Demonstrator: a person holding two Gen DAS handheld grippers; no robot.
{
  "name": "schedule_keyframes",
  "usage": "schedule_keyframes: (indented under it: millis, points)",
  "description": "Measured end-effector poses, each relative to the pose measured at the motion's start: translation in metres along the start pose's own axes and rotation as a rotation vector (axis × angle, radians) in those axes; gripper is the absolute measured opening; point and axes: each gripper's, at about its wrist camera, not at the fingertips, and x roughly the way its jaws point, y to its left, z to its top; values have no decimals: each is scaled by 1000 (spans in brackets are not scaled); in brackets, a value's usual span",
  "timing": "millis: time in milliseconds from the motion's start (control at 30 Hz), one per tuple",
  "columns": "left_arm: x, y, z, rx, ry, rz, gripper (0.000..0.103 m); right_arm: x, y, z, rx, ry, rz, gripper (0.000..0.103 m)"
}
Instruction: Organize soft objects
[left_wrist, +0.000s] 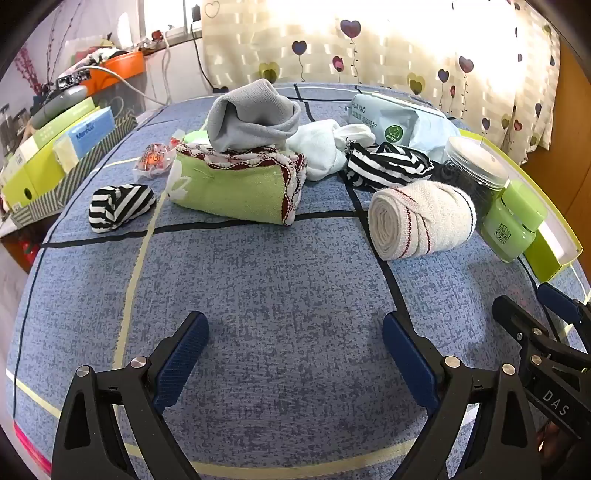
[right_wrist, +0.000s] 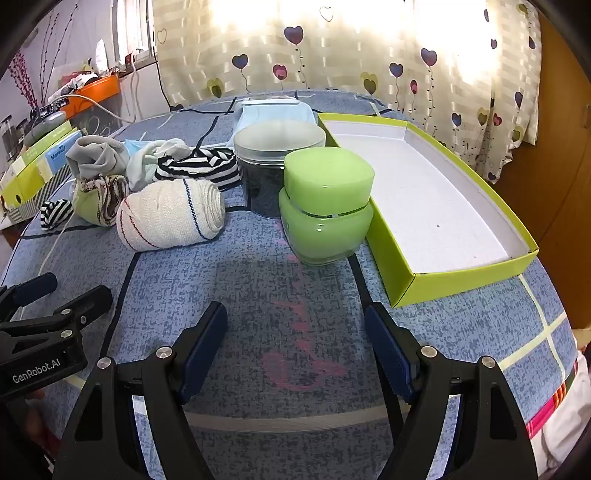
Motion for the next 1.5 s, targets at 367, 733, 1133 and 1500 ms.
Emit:
schedule_keyframes:
  millis: [367,733,1133,1500]
  points:
    - [0,0,0,0,-1,0,95,-2,0,-3,0,-12,1,77]
    - [0,0,0,1,-1,1,95,-1,-1,-1,0,-14,0,77]
    - [0,0,0,1,-2,1,95,0,-2,-1,0,-16,0,77]
    - [0,0,0,1,-3,1,95,-1,-2,-1,0,-18,0,77]
